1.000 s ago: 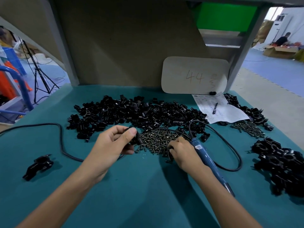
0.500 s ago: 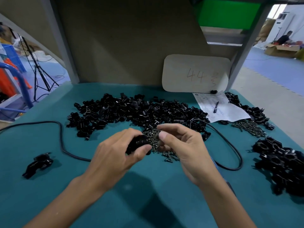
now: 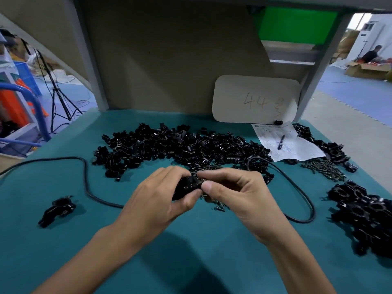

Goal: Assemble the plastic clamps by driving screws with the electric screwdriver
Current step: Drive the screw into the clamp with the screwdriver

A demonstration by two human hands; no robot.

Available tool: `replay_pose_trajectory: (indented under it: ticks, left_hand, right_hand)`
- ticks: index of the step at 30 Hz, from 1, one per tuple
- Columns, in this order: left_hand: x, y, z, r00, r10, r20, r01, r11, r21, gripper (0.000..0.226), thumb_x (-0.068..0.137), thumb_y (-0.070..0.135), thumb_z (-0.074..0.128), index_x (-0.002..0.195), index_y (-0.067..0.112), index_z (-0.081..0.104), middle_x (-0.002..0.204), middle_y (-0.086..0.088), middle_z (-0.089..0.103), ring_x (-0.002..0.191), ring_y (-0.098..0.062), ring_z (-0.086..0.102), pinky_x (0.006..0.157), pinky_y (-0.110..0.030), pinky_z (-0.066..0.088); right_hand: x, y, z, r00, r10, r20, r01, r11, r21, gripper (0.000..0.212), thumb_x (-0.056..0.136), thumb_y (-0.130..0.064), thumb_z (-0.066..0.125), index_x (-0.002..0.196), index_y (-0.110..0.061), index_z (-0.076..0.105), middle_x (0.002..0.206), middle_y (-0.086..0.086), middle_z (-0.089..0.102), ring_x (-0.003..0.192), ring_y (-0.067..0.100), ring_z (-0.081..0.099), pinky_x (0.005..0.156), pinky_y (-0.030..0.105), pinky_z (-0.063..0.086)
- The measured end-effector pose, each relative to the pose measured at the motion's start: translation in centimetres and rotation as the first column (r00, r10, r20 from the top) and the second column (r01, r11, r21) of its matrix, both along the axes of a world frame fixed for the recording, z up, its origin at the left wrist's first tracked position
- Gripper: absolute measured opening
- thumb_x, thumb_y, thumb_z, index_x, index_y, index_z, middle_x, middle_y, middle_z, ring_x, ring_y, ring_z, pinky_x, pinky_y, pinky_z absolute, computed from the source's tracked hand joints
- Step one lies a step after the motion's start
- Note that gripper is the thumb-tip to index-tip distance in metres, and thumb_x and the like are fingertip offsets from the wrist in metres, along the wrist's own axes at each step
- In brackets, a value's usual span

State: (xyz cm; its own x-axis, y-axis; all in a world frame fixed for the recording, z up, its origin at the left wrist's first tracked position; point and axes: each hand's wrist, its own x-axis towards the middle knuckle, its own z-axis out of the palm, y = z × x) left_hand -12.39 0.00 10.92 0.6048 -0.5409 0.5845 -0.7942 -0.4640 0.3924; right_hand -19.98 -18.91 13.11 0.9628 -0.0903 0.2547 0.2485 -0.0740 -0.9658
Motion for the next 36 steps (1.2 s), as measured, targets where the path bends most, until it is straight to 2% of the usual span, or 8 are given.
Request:
replay_pose_trajectory:
  ticks: [6, 10, 16, 18, 22, 26, 30, 36]
  left_hand:
    - [0.1, -0.1, 0.0, 0.999, -0.036, 0.017, 0.034, 0.997, 0.071, 0.033, 0.099, 0.062, 0.041, 0.108, 0.032, 0.050, 0.091, 0.017, 0.048, 0.083, -0.010, 0.044, 0.072, -0.020, 0.038]
    - [0.2, -0.3, -0.1, 0.996, -0.056, 0.063, 0.050, 0.994, 0.093, 0.031, 0.100, 0.058, 0.042, 0.110, 0.029, 0.050, 0.092, 0.015, 0.045, 0.082, -0.012, 0.040, 0.074, -0.023, 0.036]
    - [0.0, -0.4, -0.6, 0.996, -0.065, 0.058, 0.058, 0.992, 0.113, 0.035, 0.101, 0.059, 0.039, 0.109, 0.027, 0.052, 0.091, 0.016, 0.042, 0.082, -0.012, 0.039, 0.075, -0.024, 0.037]
    - [0.1, -0.1, -0.6, 0.997, -0.039, 0.059, 0.032, 0.993, 0.116, 0.032, 0.100, 0.059, 0.040, 0.108, 0.030, 0.050, 0.091, 0.017, 0.043, 0.082, -0.011, 0.041, 0.074, -0.026, 0.040]
    - [0.4, 0.3, -0.3, 0.996, 0.012, 0.089, -0.022, 0.994, 0.109, 0.042, 0.101, 0.063, 0.031, 0.103, 0.027, 0.052, 0.085, 0.019, 0.043, 0.077, -0.006, 0.038, 0.067, -0.020, 0.037]
    - [0.1, -0.4, 0.3, 0.995, 0.049, 0.093, -0.058, 0.993, 0.106, 0.044, 0.097, 0.062, 0.037, 0.098, 0.023, 0.056, 0.078, 0.021, 0.040, 0.071, -0.010, 0.044, 0.061, -0.018, 0.033]
    - [-0.5, -0.7, 0.9, 0.999, 0.026, 0.023, -0.029, 0.989, 0.148, 0.040, 0.090, 0.067, 0.041, 0.093, 0.029, 0.051, 0.071, 0.019, 0.049, 0.063, -0.008, 0.049, 0.058, -0.014, 0.033]
    - [-1.3, -1.4, 1.3, 1.000, -0.016, -0.027, 0.020, 0.988, 0.151, 0.039, 0.085, 0.066, 0.040, 0.091, 0.028, 0.048, 0.060, 0.011, 0.055, 0.053, -0.014, 0.053, 0.050, -0.029, 0.041]
  right_hand:
    - [-0.4, -0.8, 0.7, 0.999, -0.040, -0.002, 0.036, 0.924, -0.381, 0.012, 0.099, -0.019, 0.066, 0.099, -0.026, 0.076, 0.077, -0.014, 0.070, 0.067, 0.002, 0.059, 0.065, 0.014, 0.044]
    - [-0.5, -0.6, 1.3, 0.998, -0.051, 0.030, 0.056, 0.658, -0.751, 0.028, 0.105, -0.045, 0.042, 0.084, -0.029, 0.051, 0.073, -0.013, 0.054, 0.071, 0.008, 0.050, 0.061, 0.022, 0.035]
    - [0.4, -1.5, 0.4, 0.992, -0.111, -0.063, 0.013, 0.579, -0.815, 0.050, 0.094, -0.075, 0.022, 0.074, -0.038, 0.049, 0.069, -0.008, 0.059, 0.065, 0.012, 0.054, 0.063, 0.037, 0.044]
    - [0.7, -4.1, -1.4, 0.967, -0.235, -0.098, 0.057, 0.574, -0.817, 0.049, 0.092, -0.080, 0.027, 0.087, -0.041, 0.056, 0.079, -0.015, 0.062, 0.075, 0.005, 0.058, 0.069, 0.036, 0.049]
    - [-1.3, -10.3, -7.0, 0.710, -0.665, -0.231, -0.102, 0.228, -0.968, 0.066, 0.093, -0.069, 0.051, 0.139, -0.023, 0.038, 0.130, 0.003, 0.052, 0.116, 0.030, 0.054, 0.089, 0.040, 0.046]
    - [-2.6, -12.4, -9.8, 0.621, -0.703, -0.347, -0.067, 0.394, -0.917, 0.049, 0.090, -0.058, 0.066, 0.111, -0.018, 0.047, 0.100, 0.000, 0.061, 0.089, 0.026, 0.061, 0.074, 0.039, 0.047]
    - [-3.2, -11.4, -7.5, 0.738, -0.515, -0.436, 0.372, 0.850, -0.374, 0.021, 0.094, -0.021, 0.071, 0.104, -0.009, 0.059, 0.084, 0.012, 0.059, 0.062, 0.020, 0.056, 0.056, 0.036, 0.049]
    - [-2.7, -7.1, 0.6, 0.937, -0.336, -0.092, 0.323, 0.740, 0.590, 0.034, 0.080, -0.031, 0.073, 0.107, -0.018, 0.056, 0.082, 0.002, 0.069, 0.063, 0.012, 0.064, 0.055, 0.026, 0.056]
